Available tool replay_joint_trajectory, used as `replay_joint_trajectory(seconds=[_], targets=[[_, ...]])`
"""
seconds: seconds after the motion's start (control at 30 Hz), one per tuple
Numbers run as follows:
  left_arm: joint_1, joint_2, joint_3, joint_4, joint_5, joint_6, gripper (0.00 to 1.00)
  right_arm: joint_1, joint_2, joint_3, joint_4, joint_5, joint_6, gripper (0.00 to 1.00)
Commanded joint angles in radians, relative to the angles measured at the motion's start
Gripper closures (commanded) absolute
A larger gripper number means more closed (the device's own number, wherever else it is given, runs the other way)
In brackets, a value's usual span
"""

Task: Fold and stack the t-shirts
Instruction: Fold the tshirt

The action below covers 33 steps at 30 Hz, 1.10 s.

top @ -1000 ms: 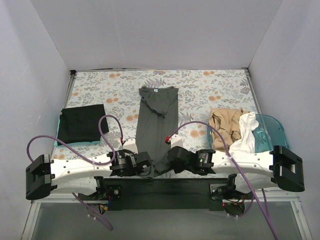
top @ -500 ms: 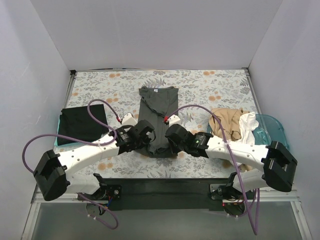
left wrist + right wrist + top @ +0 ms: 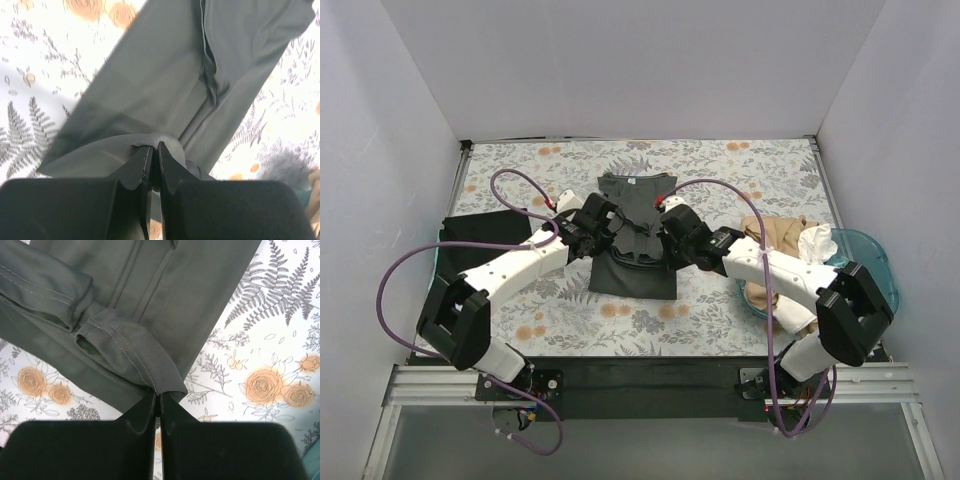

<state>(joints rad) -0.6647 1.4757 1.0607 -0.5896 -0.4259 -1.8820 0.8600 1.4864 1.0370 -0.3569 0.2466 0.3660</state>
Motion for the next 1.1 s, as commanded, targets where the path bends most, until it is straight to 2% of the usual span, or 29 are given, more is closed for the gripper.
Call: replay_joint_trajectory(seconds=[0.0,0.27,0.73,0.83,0.87,0.9,0.93,0.97,1.0,1.03,1.07], targets=[[0.059,0.026,0.051,0.030,0.024,0.055,1.00,-0.048,0.035,0.066,0.021,-0.067,-0.051,0.96],[0.140,0.120,0.113,0.065,0.078,0.121,1.00,-0.130,0.123,0.130,0.027,-0.130,-0.091,0.97],[0.192,0.255,0.182,0.105,0.127,0.184,1.00,-0.210,0.258,0.212,0.027,-0.202,-0.110,0.97],[0.198,0.297,0.218,0.109,0.145,0.224,0.92,-0.225,0.288,0.239,0.029,-0.216,-0.110,0.93],[0.203,0.319,0.229,0.106,0.154,0.231,0.87,-0.230,0.294,0.247,0.029,-0.220,-0.111,0.83],[0.205,0.328,0.240,0.102,0.156,0.245,0.69,-0.237,0.302,0.270,0.030,-0.231,-0.119,0.74],[0.205,0.334,0.248,0.096,0.156,0.251,0.60,-0.239,0.314,0.281,0.029,-0.233,-0.133,0.63],[0.205,0.337,0.263,0.093,0.160,0.264,0.49,-0.242,0.314,0.288,0.027,-0.237,-0.139,0.40],[0.206,0.333,0.269,0.082,0.156,0.270,0.31,-0.243,0.307,0.297,0.023,-0.237,-0.145,0.23],[0.205,0.325,0.275,0.074,0.151,0.273,0.25,-0.243,0.299,0.299,0.022,-0.239,-0.150,0.02],[0.206,0.315,0.272,0.071,0.142,0.276,0.20,-0.243,0.285,0.294,0.019,-0.239,-0.151,0.02]])
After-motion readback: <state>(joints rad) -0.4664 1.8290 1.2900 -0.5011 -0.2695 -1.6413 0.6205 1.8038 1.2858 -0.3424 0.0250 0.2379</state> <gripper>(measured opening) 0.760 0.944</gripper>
